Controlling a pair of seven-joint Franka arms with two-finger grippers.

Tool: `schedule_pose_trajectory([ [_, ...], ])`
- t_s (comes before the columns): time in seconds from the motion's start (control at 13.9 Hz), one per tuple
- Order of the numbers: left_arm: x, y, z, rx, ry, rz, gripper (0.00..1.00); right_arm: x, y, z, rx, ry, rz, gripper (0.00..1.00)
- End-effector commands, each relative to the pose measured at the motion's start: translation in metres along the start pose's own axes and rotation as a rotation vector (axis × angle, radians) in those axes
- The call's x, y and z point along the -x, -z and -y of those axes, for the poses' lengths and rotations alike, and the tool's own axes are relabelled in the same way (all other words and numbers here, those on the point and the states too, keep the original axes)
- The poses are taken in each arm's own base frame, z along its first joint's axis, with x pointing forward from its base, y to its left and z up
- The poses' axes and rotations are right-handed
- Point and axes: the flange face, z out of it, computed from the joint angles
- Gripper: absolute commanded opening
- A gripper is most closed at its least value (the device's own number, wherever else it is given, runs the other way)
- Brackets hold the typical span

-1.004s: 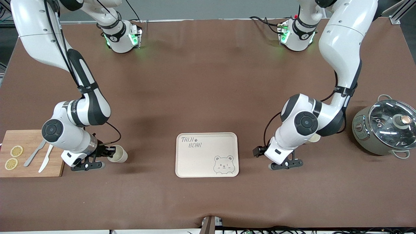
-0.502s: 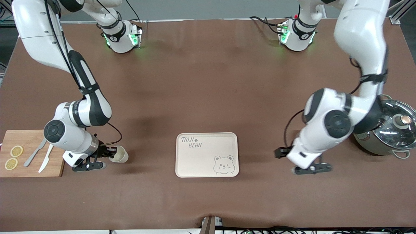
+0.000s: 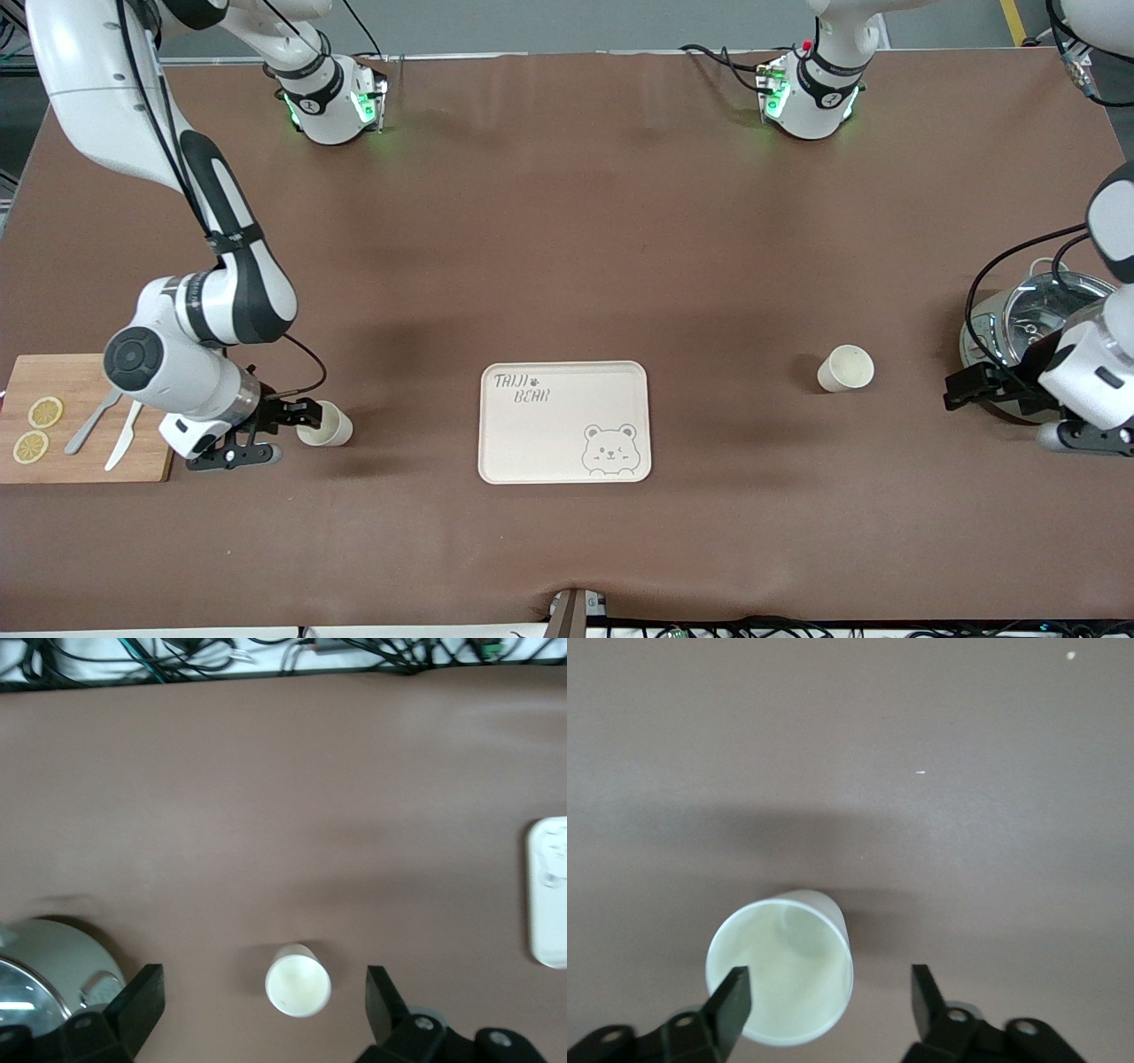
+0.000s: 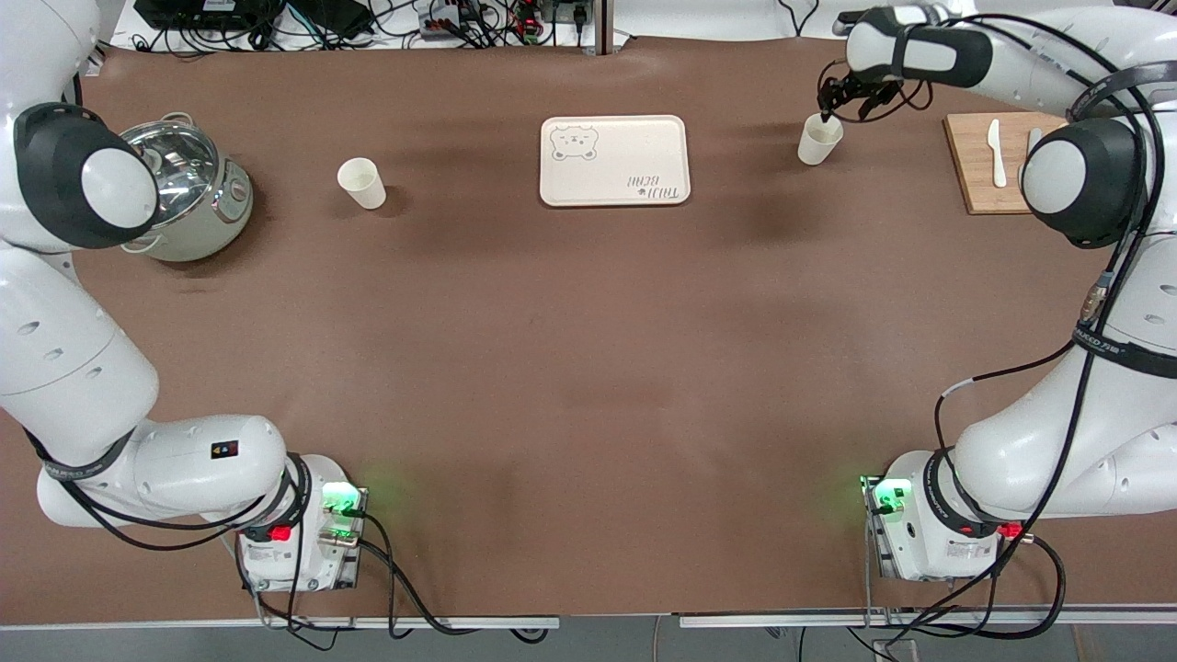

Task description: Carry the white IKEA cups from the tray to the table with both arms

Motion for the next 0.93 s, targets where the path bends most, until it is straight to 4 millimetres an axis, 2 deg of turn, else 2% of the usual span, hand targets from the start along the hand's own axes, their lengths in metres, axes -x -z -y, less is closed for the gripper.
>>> schedule_pose_trajectory([
  [0.0, 0.016, 0.007, -0.020, 0.021, -0.018, 0.068, 1.00, 0.001, 0.080, -0.004, 0.004, -0.003, 0.034, 1.00],
  [0.07, 0.018, 0.012, -0.020, 0.020, -0.019, 0.069, 1.00, 0.008, 0.105, -0.010, 0.008, -0.014, 0.050, 1.00],
  [0.14, 0.021, 0.029, -0.017, 0.012, -0.021, 0.046, 1.00, 0.016, 0.135, -0.017, 0.012, -0.025, 0.048, 1.00],
  [0.29, 0.026, 0.048, -0.008, -0.011, -0.023, 0.019, 1.00, 0.040, 0.194, -0.030, 0.022, -0.049, 0.052, 1.00],
  [0.36, 0.030, 0.060, -0.008, -0.016, -0.040, 0.004, 1.00, 0.054, 0.224, -0.036, 0.028, -0.063, 0.049, 1.00],
  [0.57, 0.043, 0.071, -0.010, -0.022, -0.063, 0.053, 1.00, 0.105, 0.307, -0.051, 0.051, -0.102, 0.035, 1.00],
  [0.72, 0.047, 0.079, -0.018, -0.031, -0.072, 0.054, 1.00, 0.146, 0.341, -0.054, 0.069, -0.126, 0.010, 1.00],
  [0.79, 0.051, 0.079, -0.030, -0.054, -0.085, 0.077, 1.00, 0.163, 0.345, -0.051, 0.078, -0.129, -0.009, 1.00],
  [0.86, 0.056, 0.085, -0.030, -0.085, -0.073, 0.090, 1.00, 0.170, 0.346, -0.049, 0.085, -0.127, -0.038, 1.00],
])
